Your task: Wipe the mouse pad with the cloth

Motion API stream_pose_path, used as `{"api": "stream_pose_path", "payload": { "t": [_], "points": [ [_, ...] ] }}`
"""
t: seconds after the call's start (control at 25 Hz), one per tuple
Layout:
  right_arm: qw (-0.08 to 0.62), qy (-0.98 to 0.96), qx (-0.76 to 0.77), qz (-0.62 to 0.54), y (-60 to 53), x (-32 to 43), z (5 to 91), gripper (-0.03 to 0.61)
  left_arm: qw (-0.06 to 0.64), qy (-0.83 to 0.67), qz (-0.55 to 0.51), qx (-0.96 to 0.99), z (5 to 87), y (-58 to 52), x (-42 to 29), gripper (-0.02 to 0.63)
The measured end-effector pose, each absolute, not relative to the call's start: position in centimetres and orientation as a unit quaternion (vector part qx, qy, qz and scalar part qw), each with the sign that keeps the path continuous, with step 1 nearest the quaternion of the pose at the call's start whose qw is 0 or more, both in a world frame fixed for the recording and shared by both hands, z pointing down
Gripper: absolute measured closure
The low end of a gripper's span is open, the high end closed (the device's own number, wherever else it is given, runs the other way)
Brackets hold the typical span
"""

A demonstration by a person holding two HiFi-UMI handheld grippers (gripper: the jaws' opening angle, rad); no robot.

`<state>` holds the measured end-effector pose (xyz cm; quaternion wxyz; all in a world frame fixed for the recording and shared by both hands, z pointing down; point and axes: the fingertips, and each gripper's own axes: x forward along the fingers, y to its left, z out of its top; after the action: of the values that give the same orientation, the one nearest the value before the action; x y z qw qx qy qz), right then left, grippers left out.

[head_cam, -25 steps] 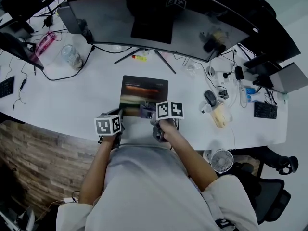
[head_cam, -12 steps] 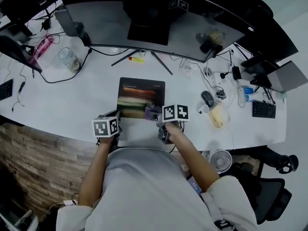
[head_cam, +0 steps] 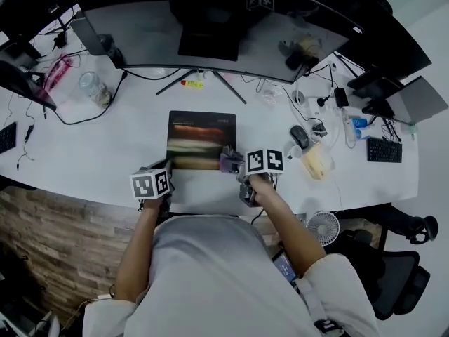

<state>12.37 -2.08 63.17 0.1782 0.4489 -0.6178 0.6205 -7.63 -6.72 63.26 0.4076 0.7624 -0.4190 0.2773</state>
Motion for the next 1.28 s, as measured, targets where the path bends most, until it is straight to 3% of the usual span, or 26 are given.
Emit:
{"api": "stream_pose_path", "payload": {
  "t": [0.64, 0.88, 1.28],
  "points": [
    [0.186, -0.607, 0.485, 0.601, -0.4, 16.8, 63.1, 0.388, 0.41, -0.412, 0.276, 0.766, 63.2, -6.6, -7.6, 0.614],
    [0.165, -0.679, 0.494, 0.518, -0.7, 16.9, 59.6, 0.388, 0.388, -0.395, 0.258, 0.792, 61.1, -5.7, -7.4, 0.614],
    [0.101, -0.777, 0.517, 0.344, -2.6, 14.9, 49.1, 0.39, 0.312, -0.388, 0.148, 0.855, 49.3, -5.7, -3.9, 0.614]
  ]
}}
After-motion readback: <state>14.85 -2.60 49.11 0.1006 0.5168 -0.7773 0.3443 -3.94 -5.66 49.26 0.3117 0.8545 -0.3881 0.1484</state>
